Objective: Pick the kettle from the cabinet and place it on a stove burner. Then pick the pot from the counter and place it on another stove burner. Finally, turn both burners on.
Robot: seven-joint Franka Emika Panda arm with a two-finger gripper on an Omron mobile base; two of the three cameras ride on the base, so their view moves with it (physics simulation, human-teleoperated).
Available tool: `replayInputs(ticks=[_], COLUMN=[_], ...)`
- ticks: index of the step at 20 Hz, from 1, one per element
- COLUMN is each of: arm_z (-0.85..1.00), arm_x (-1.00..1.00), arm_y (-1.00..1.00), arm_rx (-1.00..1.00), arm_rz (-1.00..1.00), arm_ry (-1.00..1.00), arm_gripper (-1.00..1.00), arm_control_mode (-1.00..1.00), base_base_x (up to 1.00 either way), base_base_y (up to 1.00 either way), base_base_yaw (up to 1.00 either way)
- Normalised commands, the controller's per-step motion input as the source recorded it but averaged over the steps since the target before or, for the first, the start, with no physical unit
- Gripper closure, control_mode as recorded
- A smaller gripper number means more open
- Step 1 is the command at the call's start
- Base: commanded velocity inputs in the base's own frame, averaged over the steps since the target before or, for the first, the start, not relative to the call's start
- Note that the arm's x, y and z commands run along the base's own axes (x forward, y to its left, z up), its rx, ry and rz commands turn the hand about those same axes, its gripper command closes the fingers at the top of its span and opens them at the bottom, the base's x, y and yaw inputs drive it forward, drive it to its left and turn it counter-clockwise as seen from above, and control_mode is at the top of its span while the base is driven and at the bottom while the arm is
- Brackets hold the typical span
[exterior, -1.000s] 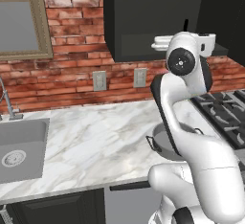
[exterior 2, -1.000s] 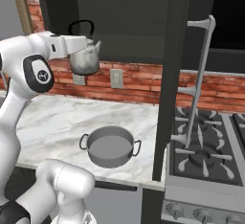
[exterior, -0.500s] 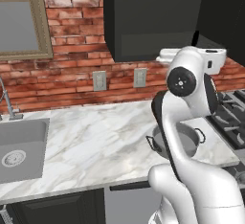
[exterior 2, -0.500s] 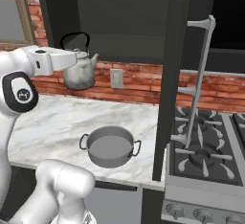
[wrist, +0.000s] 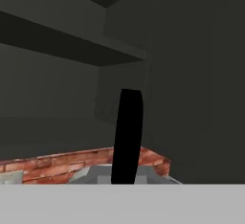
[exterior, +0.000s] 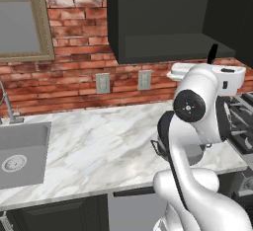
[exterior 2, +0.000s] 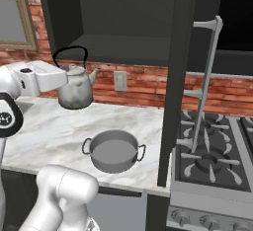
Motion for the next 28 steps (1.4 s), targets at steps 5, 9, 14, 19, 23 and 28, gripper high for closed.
replayInputs(ticks=[5, 9, 14, 19, 23, 28], arm_z=[-0.12, -0.14, -0.18, -0.1, 0.0, 0.0], arm_x=[-0.54, -0.58, -0.63, -0.41, 0.0, 0.0], arm_y=[0.0, 0.0, 0.0, 0.0, 0.0, 0.0], arm_rx=[0.0, 0.0, 0.0, 0.0, 0.0, 0.0], arm_rz=[-0.07, -0.06, -0.05, -0.02, 0.0, 0.0], arm_ry=[0.0, 0.0, 0.0, 0.01, 0.0, 0.0], arm_gripper=[1.0, 1.0, 1.0, 1.0, 1.0, 1.0], arm_control_mode=[-1.0, -1.0, -1.0, -1.0, -1.0, -1.0], base_base_x=[0.0, 0.0, 0.0, 0.0, 0.0, 0.0], base_base_y=[0.0, 0.0, 0.0, 0.0, 0.0, 0.0], base_base_yaw=[0.0, 0.0, 0.0, 0.0, 0.0, 0.0])
